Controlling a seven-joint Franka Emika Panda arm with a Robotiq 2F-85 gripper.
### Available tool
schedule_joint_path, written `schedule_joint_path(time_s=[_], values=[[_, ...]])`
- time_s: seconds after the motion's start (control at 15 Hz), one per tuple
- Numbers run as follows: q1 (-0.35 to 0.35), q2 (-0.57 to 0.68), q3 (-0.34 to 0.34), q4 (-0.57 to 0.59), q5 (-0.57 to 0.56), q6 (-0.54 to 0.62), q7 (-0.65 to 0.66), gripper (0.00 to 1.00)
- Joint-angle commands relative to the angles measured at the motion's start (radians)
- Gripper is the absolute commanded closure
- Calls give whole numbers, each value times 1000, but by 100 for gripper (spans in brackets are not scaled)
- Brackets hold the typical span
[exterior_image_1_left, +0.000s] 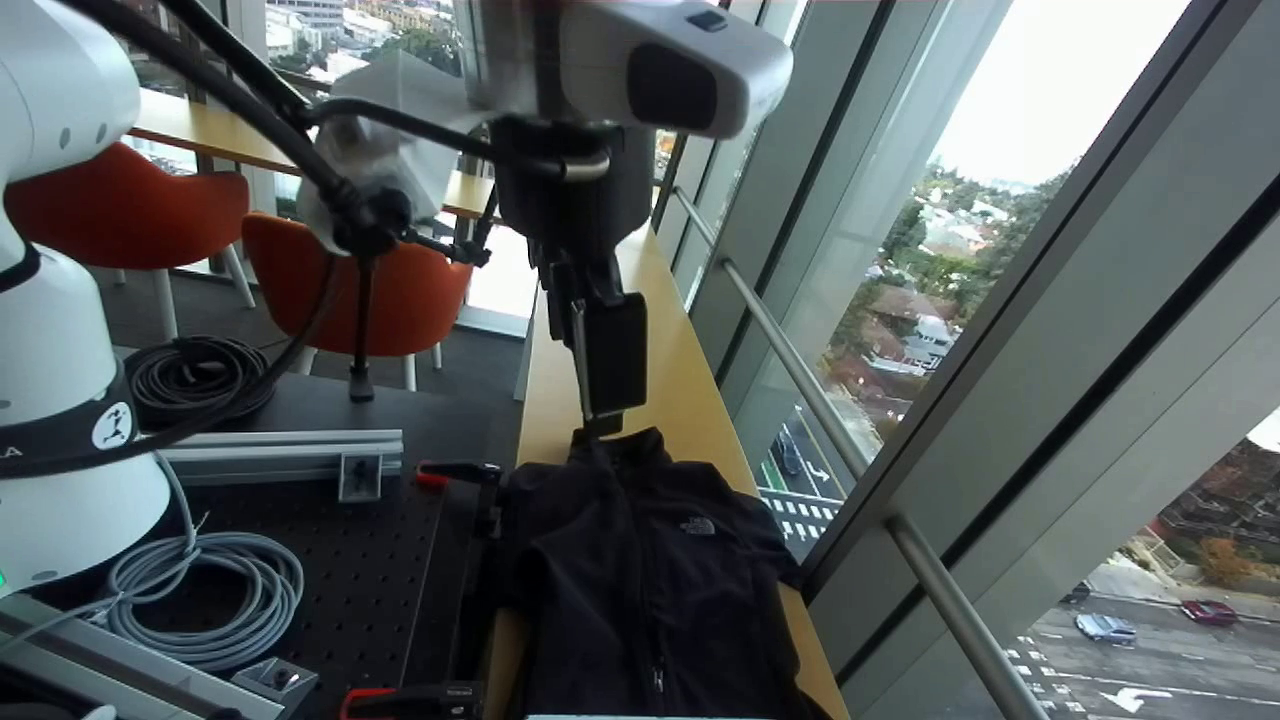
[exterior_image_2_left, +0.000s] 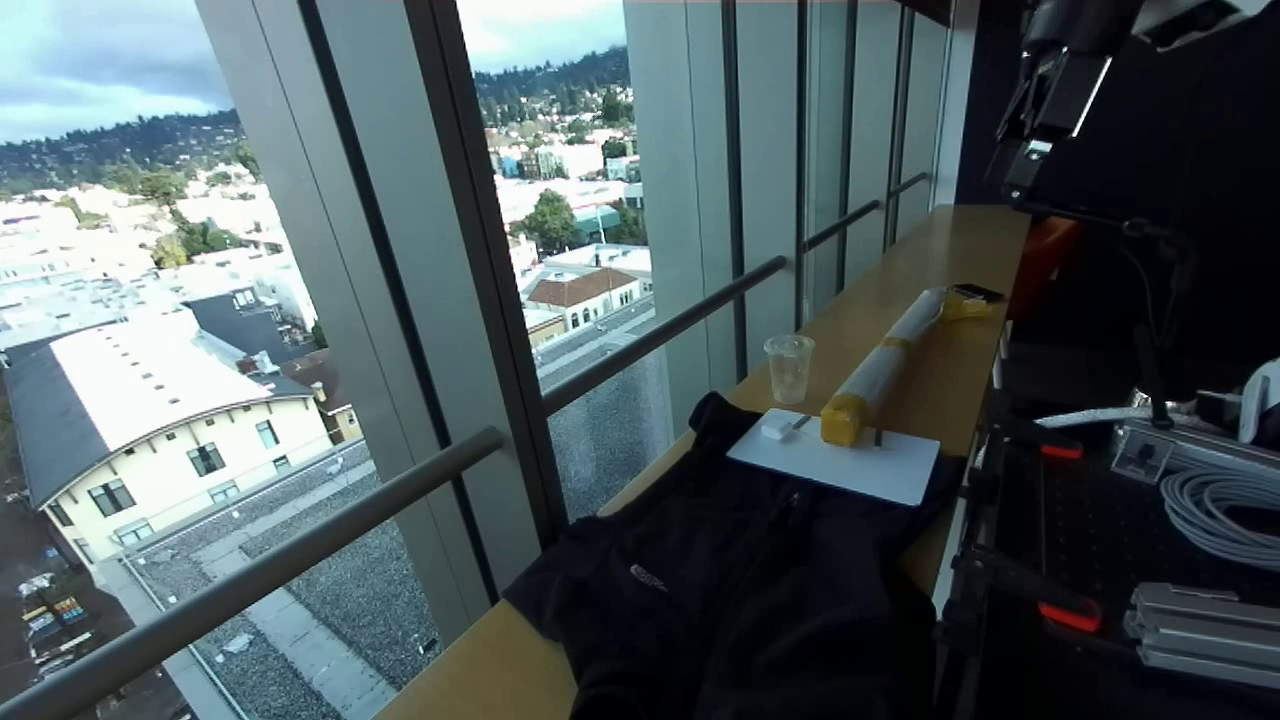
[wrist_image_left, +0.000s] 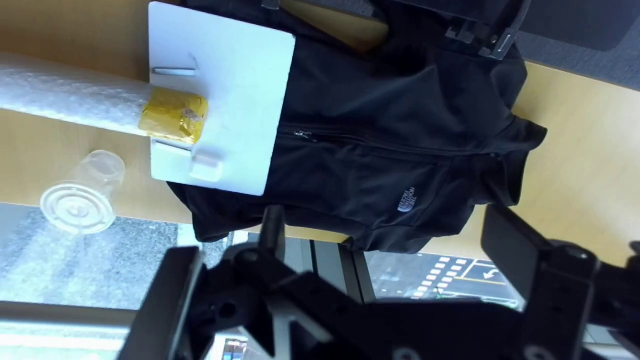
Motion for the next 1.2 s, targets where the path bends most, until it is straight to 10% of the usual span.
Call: schedule_joint_path(time_s=[0.0, 0.47, 1.13], values=[[18, 226, -31, 35, 5, 190, -62, 0], [30, 673, -17, 198, 147, 375, -153, 0], [-134, 1090, 235, 577, 125, 363, -80, 0]])
